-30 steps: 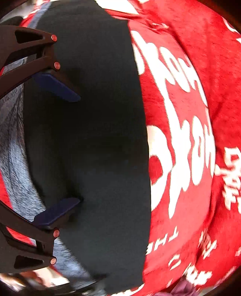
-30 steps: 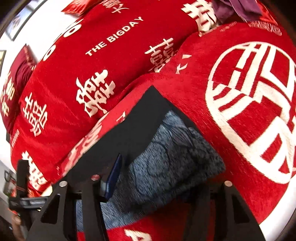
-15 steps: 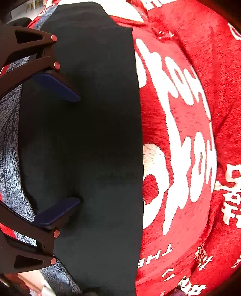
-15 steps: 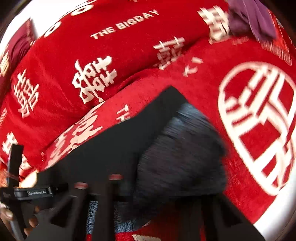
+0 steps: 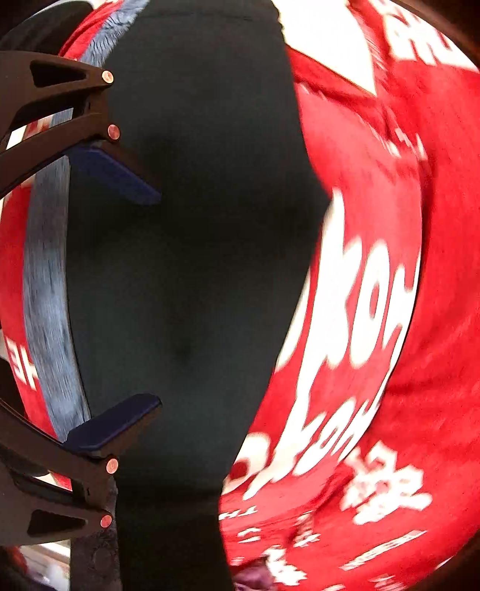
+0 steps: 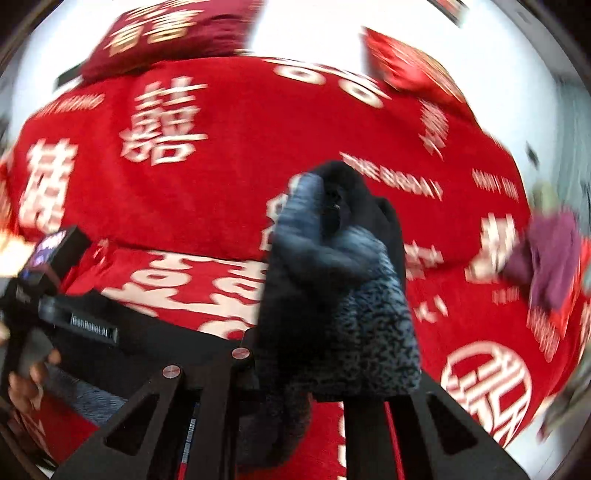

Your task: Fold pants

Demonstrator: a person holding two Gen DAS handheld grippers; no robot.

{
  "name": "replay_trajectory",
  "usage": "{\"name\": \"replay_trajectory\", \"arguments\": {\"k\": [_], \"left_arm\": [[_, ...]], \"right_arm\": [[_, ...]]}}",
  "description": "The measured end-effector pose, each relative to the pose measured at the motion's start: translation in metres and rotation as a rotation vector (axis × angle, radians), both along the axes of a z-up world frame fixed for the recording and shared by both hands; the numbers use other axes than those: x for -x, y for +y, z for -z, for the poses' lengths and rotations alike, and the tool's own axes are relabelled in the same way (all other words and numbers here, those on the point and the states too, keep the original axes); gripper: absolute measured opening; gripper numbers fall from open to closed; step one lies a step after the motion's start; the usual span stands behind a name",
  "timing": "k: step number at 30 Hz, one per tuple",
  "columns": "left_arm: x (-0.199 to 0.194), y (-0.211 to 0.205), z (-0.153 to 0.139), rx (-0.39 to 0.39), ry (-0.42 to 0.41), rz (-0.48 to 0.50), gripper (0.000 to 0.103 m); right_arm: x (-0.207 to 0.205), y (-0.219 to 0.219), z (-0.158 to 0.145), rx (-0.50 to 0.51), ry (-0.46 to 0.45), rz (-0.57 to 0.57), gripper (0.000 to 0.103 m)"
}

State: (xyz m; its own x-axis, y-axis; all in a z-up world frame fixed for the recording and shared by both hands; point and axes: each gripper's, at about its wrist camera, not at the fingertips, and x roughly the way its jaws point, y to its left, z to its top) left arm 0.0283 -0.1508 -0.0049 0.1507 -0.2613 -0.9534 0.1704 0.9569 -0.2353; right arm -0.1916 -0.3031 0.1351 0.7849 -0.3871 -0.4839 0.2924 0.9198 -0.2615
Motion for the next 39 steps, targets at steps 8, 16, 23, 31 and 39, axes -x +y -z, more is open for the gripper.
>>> {"name": "replay_trajectory", "arguments": {"k": [8, 16, 23, 31, 39], "left_arm": [[-0.003, 0.106, 0.005, -0.014, -0.047, -0.137, 0.103], [0.000, 0.146, 0.017, 0.020, -0.031, -0.180, 0.103], [0.001, 0.140, 0.017, 0.052, -0.028, -0.160, 0.103], [-0.003, 0.140, 0.004, 0.063, -0.056, -0.159, 0.103], [-0.002, 0.107, -0.034, 0.082, -0.125, -0.057, 0.103]], "right_arm": [[-0.047, 0.155, 0.058, 0.276, 0.162, -0.236, 0.015], [-0.077, 0.222, 0.163, 0.402, 0.405, -0.284, 0.015], [-0.089, 0.224, 0.140, 0.351, 0.366, -0.243, 0.015], [-0.073, 0.250, 0.170, 0.570, 0.421, -0.297, 0.048], [-0.015, 0.248, 0.093, 0.340, 0.266, -0.422, 0.086]]}}
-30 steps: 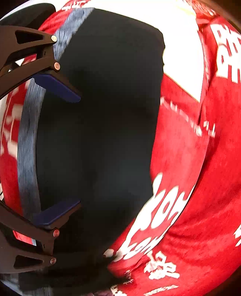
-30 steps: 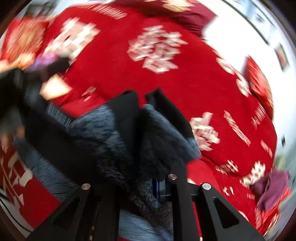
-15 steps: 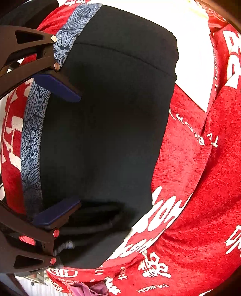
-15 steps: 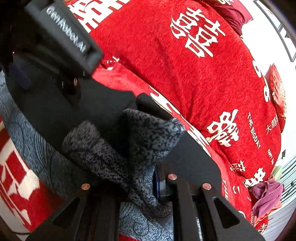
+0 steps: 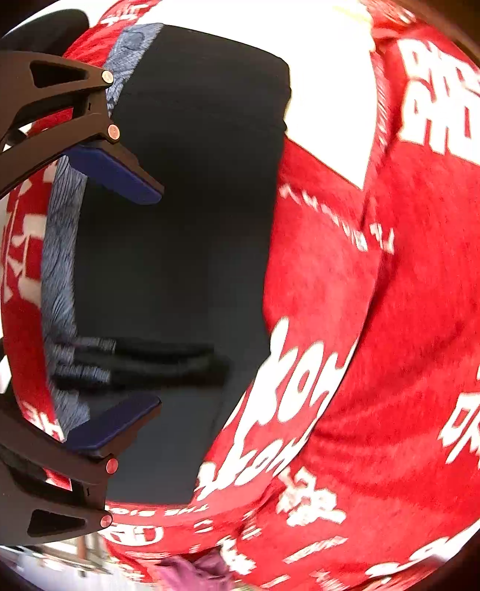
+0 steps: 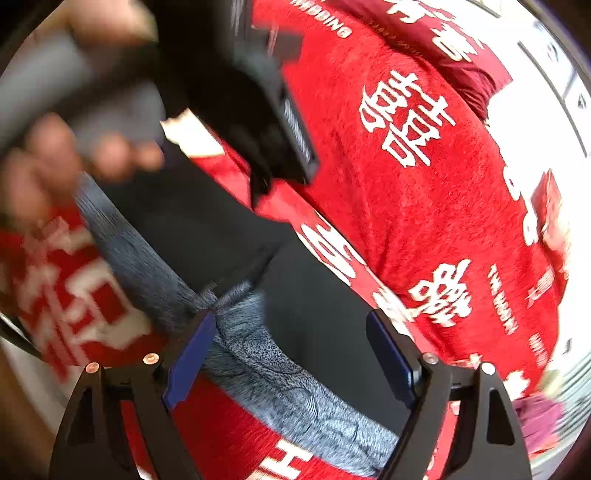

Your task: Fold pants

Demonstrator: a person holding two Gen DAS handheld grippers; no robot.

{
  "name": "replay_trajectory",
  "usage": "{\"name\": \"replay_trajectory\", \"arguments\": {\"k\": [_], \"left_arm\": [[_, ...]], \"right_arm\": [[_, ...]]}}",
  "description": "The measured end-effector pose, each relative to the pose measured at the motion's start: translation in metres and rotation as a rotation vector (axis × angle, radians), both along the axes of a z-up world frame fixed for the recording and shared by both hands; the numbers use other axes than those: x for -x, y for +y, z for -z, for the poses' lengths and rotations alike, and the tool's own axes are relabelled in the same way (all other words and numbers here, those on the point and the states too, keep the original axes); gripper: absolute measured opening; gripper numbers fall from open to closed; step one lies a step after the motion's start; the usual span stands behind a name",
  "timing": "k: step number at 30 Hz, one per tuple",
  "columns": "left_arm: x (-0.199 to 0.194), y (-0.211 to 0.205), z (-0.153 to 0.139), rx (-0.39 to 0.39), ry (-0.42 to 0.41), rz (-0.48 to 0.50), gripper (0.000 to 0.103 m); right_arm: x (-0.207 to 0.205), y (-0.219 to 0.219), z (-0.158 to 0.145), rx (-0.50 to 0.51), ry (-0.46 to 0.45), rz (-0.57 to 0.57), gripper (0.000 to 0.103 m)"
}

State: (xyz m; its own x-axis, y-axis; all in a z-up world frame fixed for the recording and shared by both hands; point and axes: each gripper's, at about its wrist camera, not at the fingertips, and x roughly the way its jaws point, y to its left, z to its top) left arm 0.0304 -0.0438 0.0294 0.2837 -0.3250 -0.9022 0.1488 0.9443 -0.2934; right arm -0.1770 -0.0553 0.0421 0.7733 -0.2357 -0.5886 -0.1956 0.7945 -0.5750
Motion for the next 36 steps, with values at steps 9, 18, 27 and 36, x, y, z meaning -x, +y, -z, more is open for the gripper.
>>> {"name": "replay_trajectory", "arguments": {"k": [9, 18, 27, 36], "left_arm": [[0.048, -0.093, -0.025, 0.090, -0.062, 0.306, 0.103], [0.055, -0.098, 0.051, -0.088, 0.056, 0.296, 0.103], [0.057, -0.098, 0.003, -0.015, -0.033, 0.248, 0.103], [0.073, -0.132, 0.039, -0.086, -0.046, 0.373, 0.103]], "right_arm": [[0.005, -0.192, -0.021, -0.783, 0.099, 0.314, 0.075], [-0.002, -0.236, 0.033, -1.001, 0.219, 0.367, 0.073], [0.000, -0.241, 0.014, -0.922, 0.225, 0.402, 0.075], [-0.010, -0.256, -0.004, -0.871, 0.207, 0.376, 0.076]]}}
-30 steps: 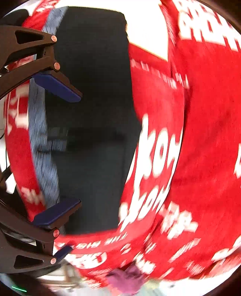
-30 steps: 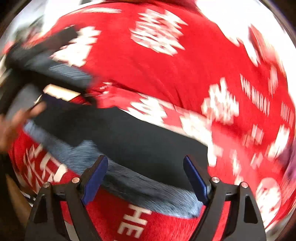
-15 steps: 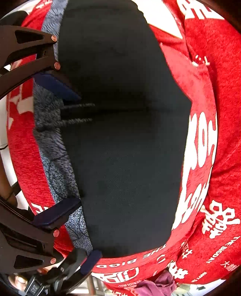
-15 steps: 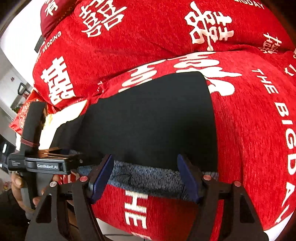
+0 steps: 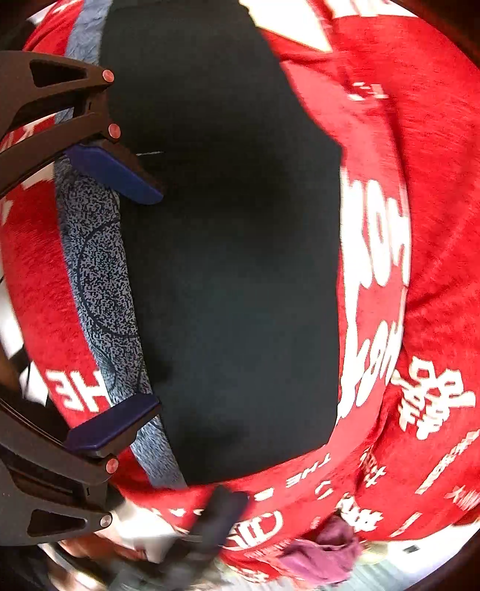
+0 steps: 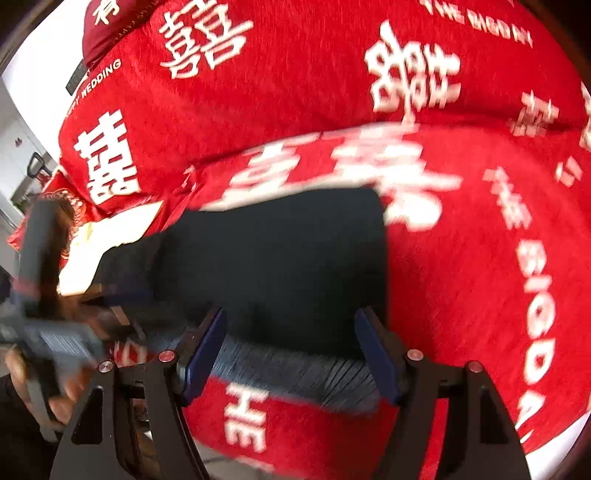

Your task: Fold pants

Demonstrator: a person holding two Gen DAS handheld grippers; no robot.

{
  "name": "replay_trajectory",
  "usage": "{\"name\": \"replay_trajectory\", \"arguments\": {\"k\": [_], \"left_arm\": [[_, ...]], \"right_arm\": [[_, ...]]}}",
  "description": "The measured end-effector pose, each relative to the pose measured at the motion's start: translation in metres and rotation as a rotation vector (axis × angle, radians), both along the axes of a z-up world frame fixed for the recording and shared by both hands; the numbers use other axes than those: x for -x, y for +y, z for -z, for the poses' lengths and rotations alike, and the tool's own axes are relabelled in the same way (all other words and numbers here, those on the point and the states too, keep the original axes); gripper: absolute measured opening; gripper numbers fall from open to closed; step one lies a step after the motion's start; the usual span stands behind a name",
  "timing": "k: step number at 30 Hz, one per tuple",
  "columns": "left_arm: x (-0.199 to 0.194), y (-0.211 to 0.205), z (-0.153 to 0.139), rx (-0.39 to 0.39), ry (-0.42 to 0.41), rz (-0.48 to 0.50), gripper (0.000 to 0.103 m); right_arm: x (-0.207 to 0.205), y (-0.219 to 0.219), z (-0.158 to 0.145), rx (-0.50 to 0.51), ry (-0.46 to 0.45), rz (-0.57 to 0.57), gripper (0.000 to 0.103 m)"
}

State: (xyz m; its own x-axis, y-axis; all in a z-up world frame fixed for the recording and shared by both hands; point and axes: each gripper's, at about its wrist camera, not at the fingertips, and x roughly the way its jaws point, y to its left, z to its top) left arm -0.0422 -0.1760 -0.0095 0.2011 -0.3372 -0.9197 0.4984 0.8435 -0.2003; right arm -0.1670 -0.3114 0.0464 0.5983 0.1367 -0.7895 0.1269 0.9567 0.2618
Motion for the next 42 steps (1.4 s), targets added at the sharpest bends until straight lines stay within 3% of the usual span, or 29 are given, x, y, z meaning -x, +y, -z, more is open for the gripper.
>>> {"name": "replay_trajectory", "arguments": {"k": [4, 9, 11, 13, 16, 19, 22, 24, 26, 28, 32, 35, 39, 42], "left_arm": [[0.003, -0.004, 0.002, -0.025, -0.020, 0.000, 0.103], [0.004, -0.005, 0.002, -0.020, -0.023, 0.004, 0.103], [0.005, -0.006, 0.003, -0.032, -0.030, 0.008, 0.103], [0.006, -0.007, 0.003, -0.038, -0.035, 0.009, 0.103], [0.006, -0.005, 0.002, -0.027, -0.032, 0.015, 0.103], [0.004, 0.000, -0.005, 0.002, -0.001, 0.006, 0.103], [-0.005, 0.009, -0.017, 0.065, 0.012, -0.039, 0.103], [-0.011, 0.009, -0.014, 0.044, 0.017, -0.055, 0.103], [-0.015, 0.004, -0.001, -0.031, 0.037, -0.048, 0.103], [-0.009, -0.002, -0.003, -0.073, -0.009, -0.012, 0.103], [-0.006, 0.008, -0.016, -0.007, -0.006, -0.034, 0.103], [-0.010, 0.014, -0.014, -0.039, -0.025, -0.056, 0.103], [-0.016, 0.023, 0.005, -0.097, 0.009, -0.083, 0.103], [-0.020, 0.035, 0.014, -0.043, 0.054, -0.102, 0.103]], "right_arm": [[-0.039, -0.011, -0.007, 0.002, -0.005, -0.045, 0.075], [-0.100, -0.017, 0.024, 0.081, 0.120, -0.046, 0.078], [-0.111, -0.022, 0.028, 0.040, 0.120, -0.051, 0.092], [-0.110, -0.019, 0.027, 0.030, 0.120, -0.053, 0.093], [-0.085, -0.005, 0.026, 0.102, 0.139, -0.074, 0.093], [-0.041, 0.003, 0.017, 0.051, 0.096, -0.057, 0.093], [0.001, 0.004, -0.002, -0.023, -0.012, -0.002, 0.093], [0.013, 0.004, -0.007, -0.079, -0.061, 0.014, 0.093], [0.010, 0.010, 0.000, -0.130, -0.043, -0.015, 0.093], [-0.001, 0.019, 0.021, -0.154, 0.042, -0.043, 0.093], [-0.006, 0.031, 0.007, -0.090, 0.036, -0.058, 0.093], [-0.007, 0.034, -0.008, -0.059, -0.023, -0.062, 0.093], [-0.023, 0.030, 0.017, -0.044, 0.080, -0.025, 0.093], [-0.030, 0.041, 0.025, 0.039, 0.088, -0.043, 0.100]]}}
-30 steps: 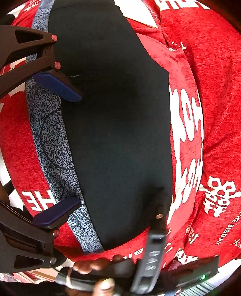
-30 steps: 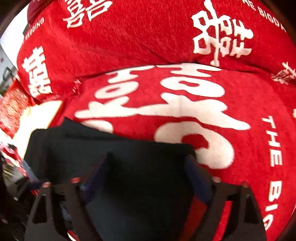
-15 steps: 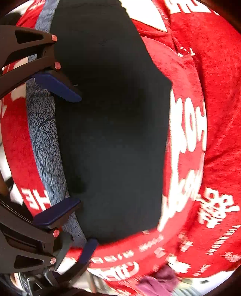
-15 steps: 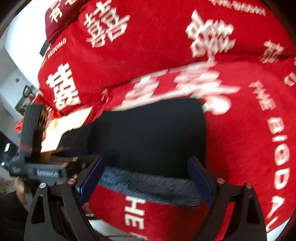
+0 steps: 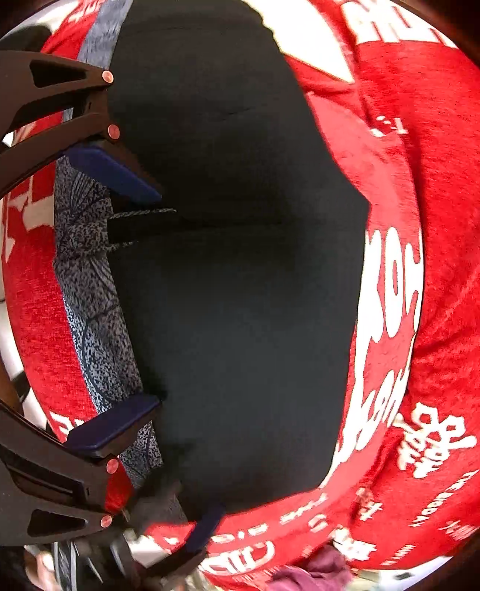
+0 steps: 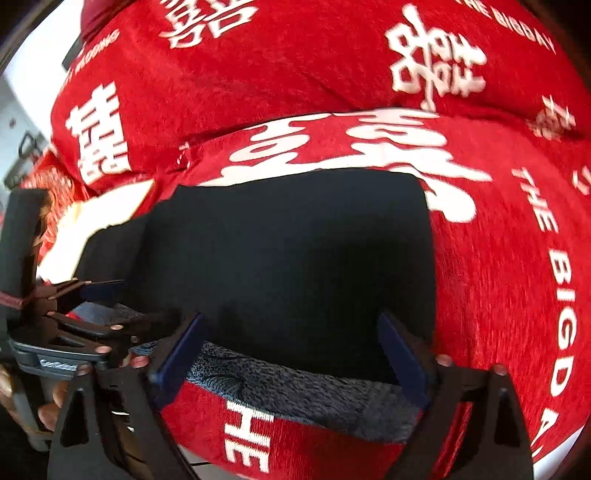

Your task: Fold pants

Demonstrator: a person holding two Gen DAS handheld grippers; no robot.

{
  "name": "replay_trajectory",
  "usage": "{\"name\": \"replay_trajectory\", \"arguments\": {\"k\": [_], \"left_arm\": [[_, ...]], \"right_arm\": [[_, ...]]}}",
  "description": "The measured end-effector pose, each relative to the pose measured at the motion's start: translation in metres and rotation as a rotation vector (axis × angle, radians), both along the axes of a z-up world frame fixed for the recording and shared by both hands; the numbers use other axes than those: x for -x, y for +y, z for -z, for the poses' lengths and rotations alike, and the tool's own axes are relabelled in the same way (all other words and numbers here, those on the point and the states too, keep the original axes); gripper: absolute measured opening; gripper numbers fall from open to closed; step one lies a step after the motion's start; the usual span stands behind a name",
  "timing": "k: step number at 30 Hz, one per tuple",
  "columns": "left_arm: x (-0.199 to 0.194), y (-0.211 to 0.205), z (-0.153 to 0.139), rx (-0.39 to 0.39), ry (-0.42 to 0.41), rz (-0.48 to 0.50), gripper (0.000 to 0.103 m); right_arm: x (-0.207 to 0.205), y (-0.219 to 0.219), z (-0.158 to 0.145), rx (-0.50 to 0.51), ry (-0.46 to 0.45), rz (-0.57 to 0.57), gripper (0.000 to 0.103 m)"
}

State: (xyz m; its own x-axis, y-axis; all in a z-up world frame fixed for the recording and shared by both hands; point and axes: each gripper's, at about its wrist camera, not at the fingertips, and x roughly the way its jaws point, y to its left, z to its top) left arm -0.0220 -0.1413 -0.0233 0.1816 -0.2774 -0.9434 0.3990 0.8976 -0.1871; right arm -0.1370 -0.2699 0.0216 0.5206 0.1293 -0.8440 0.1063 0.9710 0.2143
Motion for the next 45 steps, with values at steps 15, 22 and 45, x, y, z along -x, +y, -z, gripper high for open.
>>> {"name": "replay_trajectory", "arguments": {"k": [15, 22, 45], "left_arm": [[-0.009, 0.047, 0.003, -0.016, -0.052, -0.075, 0.103], [-0.009, 0.047, 0.002, -0.007, -0.062, -0.056, 0.103], [0.005, 0.128, 0.004, -0.002, -0.115, -0.162, 0.103]], "right_arm": [[-0.031, 0.050, 0.012, 0.260, 0.108, -0.023, 0.103], [-0.030, 0.055, 0.012, 0.286, 0.113, -0.015, 0.103], [-0.045, 0.098, 0.002, 0.318, 0.139, -0.017, 0.103]]}}
